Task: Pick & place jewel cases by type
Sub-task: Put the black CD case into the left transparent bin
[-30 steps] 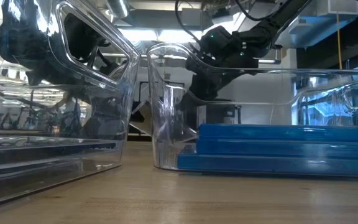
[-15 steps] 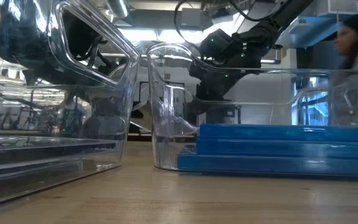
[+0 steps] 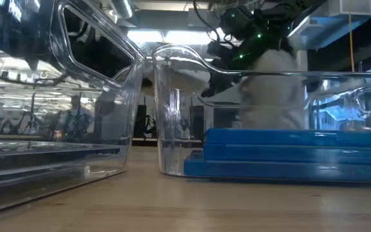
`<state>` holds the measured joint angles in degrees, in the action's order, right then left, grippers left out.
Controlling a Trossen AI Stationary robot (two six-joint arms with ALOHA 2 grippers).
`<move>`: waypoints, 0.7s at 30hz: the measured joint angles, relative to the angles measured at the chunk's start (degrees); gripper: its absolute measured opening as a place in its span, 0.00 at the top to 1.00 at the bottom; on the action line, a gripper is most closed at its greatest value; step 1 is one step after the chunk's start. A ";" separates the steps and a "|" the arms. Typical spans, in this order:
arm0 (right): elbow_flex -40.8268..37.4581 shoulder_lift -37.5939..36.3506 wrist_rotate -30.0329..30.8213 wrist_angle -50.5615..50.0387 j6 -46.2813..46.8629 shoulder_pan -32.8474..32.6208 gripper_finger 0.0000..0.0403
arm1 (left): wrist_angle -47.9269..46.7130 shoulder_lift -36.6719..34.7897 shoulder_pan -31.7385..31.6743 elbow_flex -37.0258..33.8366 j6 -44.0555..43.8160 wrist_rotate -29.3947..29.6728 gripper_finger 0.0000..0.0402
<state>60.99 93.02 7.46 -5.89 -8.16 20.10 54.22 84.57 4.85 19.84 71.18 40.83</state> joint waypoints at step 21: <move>0.00 -0.45 1.15 -2.39 -0.04 0.00 0.46 | -6.01 -27.81 12.54 0.00 -13.79 -17.25 0.92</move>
<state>60.99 92.56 8.61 -8.28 -8.21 20.10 48.21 56.76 17.39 19.84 57.39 23.58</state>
